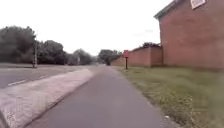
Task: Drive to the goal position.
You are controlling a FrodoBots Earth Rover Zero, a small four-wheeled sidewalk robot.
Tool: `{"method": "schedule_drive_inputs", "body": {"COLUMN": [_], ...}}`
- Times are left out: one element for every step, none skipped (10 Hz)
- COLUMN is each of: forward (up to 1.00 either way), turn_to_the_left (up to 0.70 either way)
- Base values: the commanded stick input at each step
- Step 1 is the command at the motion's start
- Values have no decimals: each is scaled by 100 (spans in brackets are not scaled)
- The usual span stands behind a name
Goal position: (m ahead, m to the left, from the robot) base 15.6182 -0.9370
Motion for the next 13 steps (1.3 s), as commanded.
{"method": "schedule_drive_inputs", "body": {"forward": [100,100,100,100,100,100,100,100,100,100,100,100,100], "turn_to_the_left": [0,0,0,0,0,0,0,0,0,0,0,0,0]}}
